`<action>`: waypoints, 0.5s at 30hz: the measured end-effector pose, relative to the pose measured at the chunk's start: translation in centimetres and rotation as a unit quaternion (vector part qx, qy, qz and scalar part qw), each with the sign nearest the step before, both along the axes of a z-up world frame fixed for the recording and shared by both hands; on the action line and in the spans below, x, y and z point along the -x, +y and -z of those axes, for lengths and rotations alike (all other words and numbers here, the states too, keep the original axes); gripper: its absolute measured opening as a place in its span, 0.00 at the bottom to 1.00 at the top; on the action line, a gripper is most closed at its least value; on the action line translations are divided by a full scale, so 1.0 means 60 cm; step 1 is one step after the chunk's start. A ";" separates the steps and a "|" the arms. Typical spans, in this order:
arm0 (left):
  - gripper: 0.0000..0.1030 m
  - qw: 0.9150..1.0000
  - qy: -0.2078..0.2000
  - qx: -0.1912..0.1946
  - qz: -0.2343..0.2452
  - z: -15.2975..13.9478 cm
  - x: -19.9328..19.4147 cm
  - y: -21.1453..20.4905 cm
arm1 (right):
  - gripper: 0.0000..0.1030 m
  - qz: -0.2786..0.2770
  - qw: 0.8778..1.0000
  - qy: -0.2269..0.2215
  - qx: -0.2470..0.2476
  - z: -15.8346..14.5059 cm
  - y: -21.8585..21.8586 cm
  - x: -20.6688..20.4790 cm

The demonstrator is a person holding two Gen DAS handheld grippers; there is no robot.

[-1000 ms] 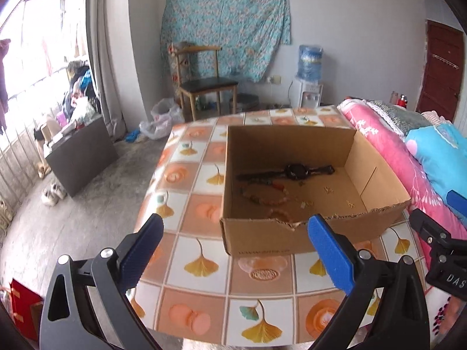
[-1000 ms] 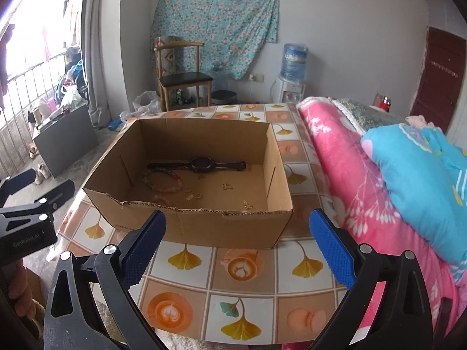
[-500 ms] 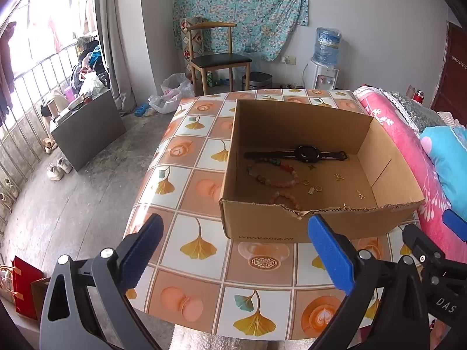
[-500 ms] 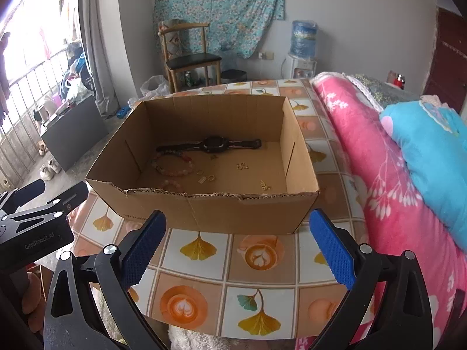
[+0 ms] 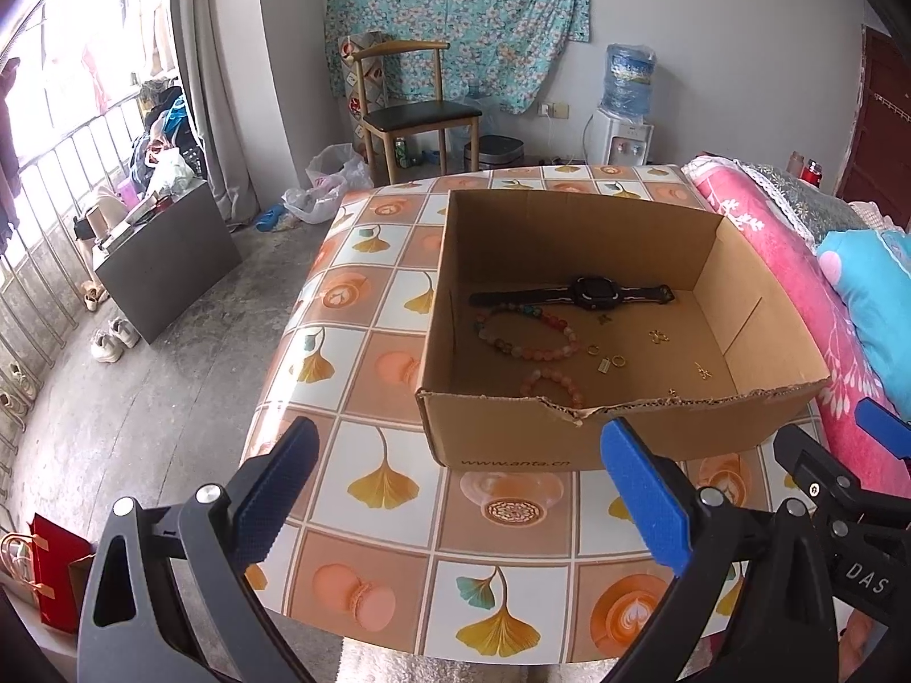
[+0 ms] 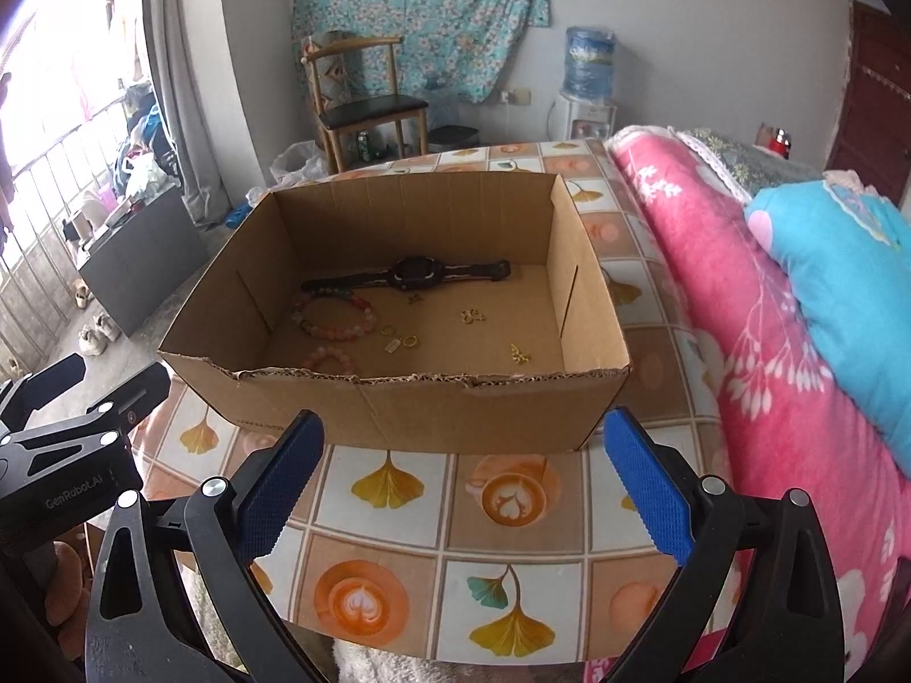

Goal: Organize jewelry

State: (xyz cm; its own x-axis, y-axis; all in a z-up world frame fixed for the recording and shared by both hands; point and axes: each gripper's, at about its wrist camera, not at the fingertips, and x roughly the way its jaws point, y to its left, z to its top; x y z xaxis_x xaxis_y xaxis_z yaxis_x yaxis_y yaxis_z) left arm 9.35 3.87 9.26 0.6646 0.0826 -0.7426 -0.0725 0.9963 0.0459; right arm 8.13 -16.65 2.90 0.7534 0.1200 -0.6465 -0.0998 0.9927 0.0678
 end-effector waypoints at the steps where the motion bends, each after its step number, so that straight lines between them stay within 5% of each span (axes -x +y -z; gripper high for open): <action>1: 0.95 1.000 0.001 0.000 0.000 0.000 0.000 0.000 | 0.92 0.000 1.000 0.000 0.000 0.000 0.000 0.000; 15: 0.95 1.000 0.018 0.010 0.000 0.011 -0.007 0.000 | 0.92 -0.006 1.000 0.003 0.001 0.001 0.005 -0.006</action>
State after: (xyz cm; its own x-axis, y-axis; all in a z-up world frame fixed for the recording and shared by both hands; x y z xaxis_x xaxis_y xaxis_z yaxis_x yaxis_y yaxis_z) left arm 9.79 3.86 8.60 0.6368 0.0668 -0.7681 -0.0707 0.9971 0.0281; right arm 8.52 -16.33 2.82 0.7480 0.1270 -0.6514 -0.1105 0.9917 0.0665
